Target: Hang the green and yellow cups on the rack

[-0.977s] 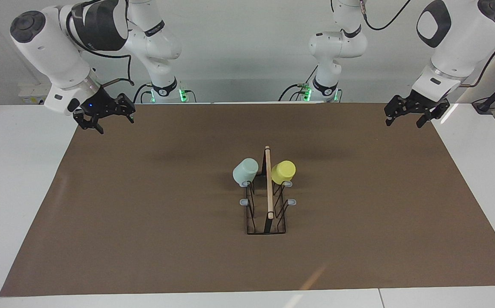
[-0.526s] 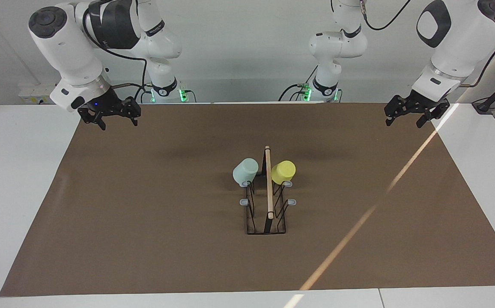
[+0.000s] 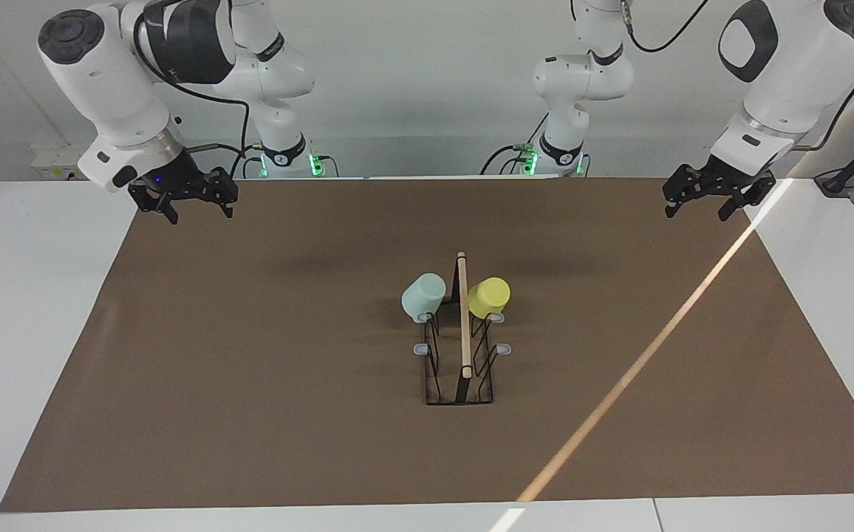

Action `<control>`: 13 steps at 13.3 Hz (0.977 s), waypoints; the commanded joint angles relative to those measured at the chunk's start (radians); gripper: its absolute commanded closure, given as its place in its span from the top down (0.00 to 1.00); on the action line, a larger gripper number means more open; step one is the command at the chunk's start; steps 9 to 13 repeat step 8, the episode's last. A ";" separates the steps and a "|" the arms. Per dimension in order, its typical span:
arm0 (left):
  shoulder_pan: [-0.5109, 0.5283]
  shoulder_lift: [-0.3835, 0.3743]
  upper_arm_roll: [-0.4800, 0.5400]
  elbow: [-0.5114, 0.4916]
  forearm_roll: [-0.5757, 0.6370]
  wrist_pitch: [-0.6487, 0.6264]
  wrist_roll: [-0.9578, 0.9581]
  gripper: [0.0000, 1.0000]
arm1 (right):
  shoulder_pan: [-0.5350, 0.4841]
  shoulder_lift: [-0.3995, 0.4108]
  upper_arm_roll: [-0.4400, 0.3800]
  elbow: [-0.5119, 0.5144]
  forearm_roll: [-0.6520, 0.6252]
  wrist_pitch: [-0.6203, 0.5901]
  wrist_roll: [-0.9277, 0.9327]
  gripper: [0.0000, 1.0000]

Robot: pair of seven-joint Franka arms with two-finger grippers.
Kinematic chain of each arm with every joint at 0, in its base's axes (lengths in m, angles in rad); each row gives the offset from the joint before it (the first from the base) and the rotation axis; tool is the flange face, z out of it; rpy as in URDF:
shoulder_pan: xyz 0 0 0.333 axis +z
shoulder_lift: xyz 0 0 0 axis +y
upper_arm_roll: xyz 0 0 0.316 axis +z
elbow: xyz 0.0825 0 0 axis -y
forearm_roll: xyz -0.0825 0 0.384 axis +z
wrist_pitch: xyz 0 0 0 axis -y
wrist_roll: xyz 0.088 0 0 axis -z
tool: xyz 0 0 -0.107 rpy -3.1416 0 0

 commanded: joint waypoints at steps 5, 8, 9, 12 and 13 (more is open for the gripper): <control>0.012 0.006 0.000 0.020 -0.009 0.001 0.022 1.00 | -0.007 0.021 0.031 0.041 -0.013 -0.010 0.072 1.00; 0.006 0.007 0.000 0.022 -0.007 0.002 0.020 1.00 | -0.019 0.023 0.051 0.043 -0.014 -0.013 0.082 1.00; 0.006 0.007 0.000 0.022 -0.007 0.002 0.020 1.00 | -0.019 0.023 0.051 0.043 -0.014 -0.013 0.082 1.00; 0.006 0.007 0.000 0.022 -0.007 0.002 0.020 1.00 | -0.019 0.023 0.051 0.043 -0.014 -0.013 0.082 1.00; 0.006 0.007 0.000 0.022 -0.007 0.002 0.020 1.00 | -0.019 0.023 0.051 0.043 -0.014 -0.013 0.082 1.00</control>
